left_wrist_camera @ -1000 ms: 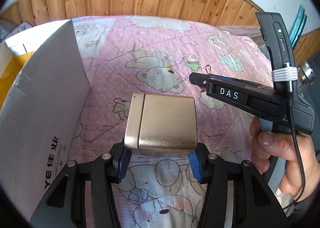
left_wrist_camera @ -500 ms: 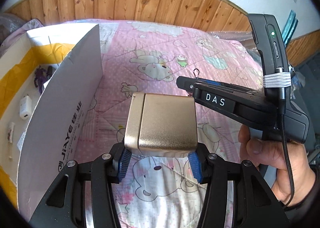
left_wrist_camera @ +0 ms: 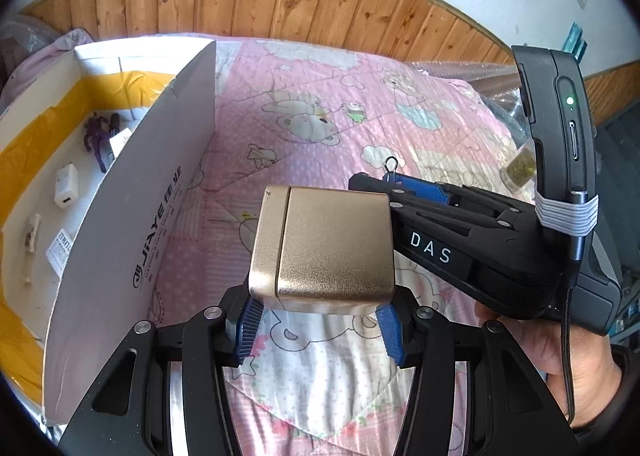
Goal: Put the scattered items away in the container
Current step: 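Lift the gold tin and binder clip and carry them over the white box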
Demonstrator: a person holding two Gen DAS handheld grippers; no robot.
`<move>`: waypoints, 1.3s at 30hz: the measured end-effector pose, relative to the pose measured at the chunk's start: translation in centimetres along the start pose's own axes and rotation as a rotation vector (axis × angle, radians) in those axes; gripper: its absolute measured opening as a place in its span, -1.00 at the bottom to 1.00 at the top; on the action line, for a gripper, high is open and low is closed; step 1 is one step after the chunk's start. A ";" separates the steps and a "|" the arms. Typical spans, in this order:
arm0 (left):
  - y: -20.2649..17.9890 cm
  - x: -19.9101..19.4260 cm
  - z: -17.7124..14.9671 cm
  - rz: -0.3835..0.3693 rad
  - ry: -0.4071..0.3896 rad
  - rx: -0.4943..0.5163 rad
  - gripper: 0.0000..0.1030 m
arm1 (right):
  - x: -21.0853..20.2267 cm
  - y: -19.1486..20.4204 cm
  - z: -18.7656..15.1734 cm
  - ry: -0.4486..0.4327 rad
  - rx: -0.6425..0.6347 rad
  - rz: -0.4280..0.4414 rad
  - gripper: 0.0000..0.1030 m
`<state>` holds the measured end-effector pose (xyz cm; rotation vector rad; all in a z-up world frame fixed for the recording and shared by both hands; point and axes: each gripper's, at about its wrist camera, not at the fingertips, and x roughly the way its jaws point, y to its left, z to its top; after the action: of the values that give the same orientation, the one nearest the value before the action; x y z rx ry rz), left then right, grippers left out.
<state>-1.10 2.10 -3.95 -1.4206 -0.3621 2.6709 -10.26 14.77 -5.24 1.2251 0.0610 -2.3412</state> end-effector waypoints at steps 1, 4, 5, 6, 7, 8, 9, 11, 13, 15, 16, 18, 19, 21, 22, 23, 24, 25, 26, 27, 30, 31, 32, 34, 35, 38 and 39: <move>0.1 -0.2 -0.2 0.001 0.000 -0.002 0.02 | -0.1 0.2 -0.2 0.001 -0.001 0.000 -0.36; 0.5 -0.9 -0.6 0.000 -0.002 -0.011 0.02 | -0.6 0.7 -0.8 0.002 -0.006 0.001 -0.36; 0.5 -1.1 -0.8 -0.001 -0.002 -0.015 0.02 | -0.7 0.9 -1.0 0.003 -0.007 0.001 -0.36; 0.6 -1.3 -1.0 -0.003 -0.003 -0.017 0.02 | -0.8 1.1 -1.2 0.004 -0.009 0.002 -0.36; 0.7 -1.6 -1.1 -0.004 -0.004 -0.019 0.02 | -0.9 1.2 -1.4 0.006 -0.010 0.002 -0.36; 0.7 -1.8 -1.2 -0.004 -0.005 -0.019 0.02 | -1.1 1.4 -1.6 0.007 -0.010 0.002 -0.36; 0.8 -2.0 -1.3 -0.005 -0.007 -0.021 0.02 | -1.2 1.5 -1.8 0.010 -0.011 0.002 -0.36; 0.9 -2.4 -1.5 -0.009 -0.012 -0.024 0.02 | -1.4 1.8 -2.3 0.014 -0.011 -0.001 -0.36; 1.0 -2.9 -1.6 -0.014 -0.018 -0.028 0.02 | -1.6 2.0 -2.8 0.019 -0.010 0.000 -0.36; 1.1 -3.3 -1.7 -0.019 -0.022 -0.031 0.02 | -1.8 2.2 -3.2 0.027 -0.007 0.001 -0.36; 1.2 -3.5 -1.7 -0.021 -0.025 -0.031 0.02 | -1.9 2.2 -3.5 0.031 -0.004 0.002 -0.36; 1.3 -3.9 -1.8 -0.024 -0.032 -0.032 0.02 | -2.0 2.4 -3.8 0.038 0.000 0.003 -0.36; 1.4 -4.1 -1.9 -0.026 -0.035 -0.034 0.02 | -2.2 2.5 -3.9 0.038 0.000 0.004 -0.36; 1.6 -4.4 -2.0 -0.026 -0.040 -0.037 0.02 | -2.5 2.9 -4.1 0.037 -0.005 0.002 -0.36; 1.7 -4.6 -2.0 -0.028 -0.041 -0.039 0.02 | -2.6 3.0 -4.2 0.037 -0.006 0.002 -0.36; 1.9 -4.7 -2.0 -0.029 -0.043 -0.043 0.02 | -2.8 3.2 -4.3 0.036 -0.008 0.001 -0.36; 2.1 -4.9 -2.0 -0.029 -0.045 -0.047 0.02 | -2.9 3.4 -4.4 0.036 -0.011 -0.002 -0.36; 2.2 -5.0 -2.0 -0.030 -0.048 -0.051 0.02 | -3.1 3.6 -4.4 0.036 -0.012 -0.001 -0.36; 2.4 -5.2 -1.9 -0.033 -0.051 -0.054 0.02 | -3.2 3.8 -4.5 0.035 -0.012 0.000 -0.36; 2.5 -5.3 -1.9 -0.034 -0.053 -0.057 0.02 | -3.3 4.0 -4.6 0.035 -0.012 0.001 -0.36; 2.8 -5.8 -1.9 -0.040 -0.062 -0.065 0.02 | -3.7 4.6 -4.6 0.034 -0.016 0.004 -0.36; 2.9 -5.9 -1.9 -0.041 -0.065 -0.067 0.02 | -3.8 4.9 -4.6 0.034 -0.018 0.004 -0.36; 3.0 -6.0 -1.8 -0.042 -0.067 -0.069 0.02 | -3.9 5.1 -4.6 0.035 -0.022 0.006 -0.36; 3.2 -6.2 -1.8 -0.049 -0.070 -0.074 0.02 | -4.2 5.6 -4.6 0.032 -0.028 0.010 -0.36; 3.3 -6.3 -1.7 -0.051 -0.071 -0.076 0.02 | -4.3 5.9 -4.6 0.031 -0.031 0.013 -0.36; 3.6 -6.7 -1.6 -0.060 -0.077 -0.085 0.02 | -4.7 6.6 -4.4 0.026 -0.037 0.021 -0.36; 3.7 -6.9 -1.5 -0.063 -0.081 -0.089 0.02 | -4.9 6.8 -4.3 0.024 -0.039 0.025 -0.36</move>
<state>4.13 -2.56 -0.19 -1.3034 -0.5305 2.6980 -1.63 11.88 -2.72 1.2278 0.0982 -2.2934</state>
